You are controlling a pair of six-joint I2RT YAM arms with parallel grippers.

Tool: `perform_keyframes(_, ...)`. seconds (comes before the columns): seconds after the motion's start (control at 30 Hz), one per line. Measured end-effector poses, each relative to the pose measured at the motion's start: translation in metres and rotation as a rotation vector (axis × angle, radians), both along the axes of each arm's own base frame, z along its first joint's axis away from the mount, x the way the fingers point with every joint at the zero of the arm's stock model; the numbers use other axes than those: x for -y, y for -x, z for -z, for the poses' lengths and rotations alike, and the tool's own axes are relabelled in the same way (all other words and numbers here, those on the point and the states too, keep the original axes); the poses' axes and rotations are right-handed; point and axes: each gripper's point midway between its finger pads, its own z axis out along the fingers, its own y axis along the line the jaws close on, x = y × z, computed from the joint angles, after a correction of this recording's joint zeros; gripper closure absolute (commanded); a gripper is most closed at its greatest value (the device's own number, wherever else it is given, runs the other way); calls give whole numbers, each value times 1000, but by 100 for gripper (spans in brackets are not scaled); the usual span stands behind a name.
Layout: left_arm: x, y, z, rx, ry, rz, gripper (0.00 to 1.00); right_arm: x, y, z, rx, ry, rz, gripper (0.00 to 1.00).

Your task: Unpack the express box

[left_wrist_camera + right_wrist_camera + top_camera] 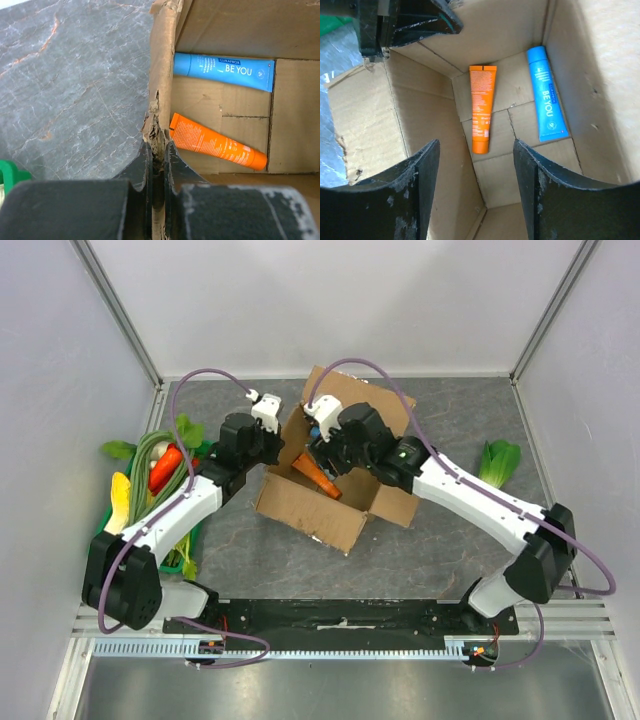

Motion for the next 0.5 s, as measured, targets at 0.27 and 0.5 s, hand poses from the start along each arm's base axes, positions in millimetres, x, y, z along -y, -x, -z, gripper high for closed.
perform_keyframes(0.27,8,9,-6,49,-14,103,98,-1,-21,57,15,201,53,41)
perform_keyframes(0.5,7,14,-14,-61,-33,197,98,14,-47,110,20,368,168,38)
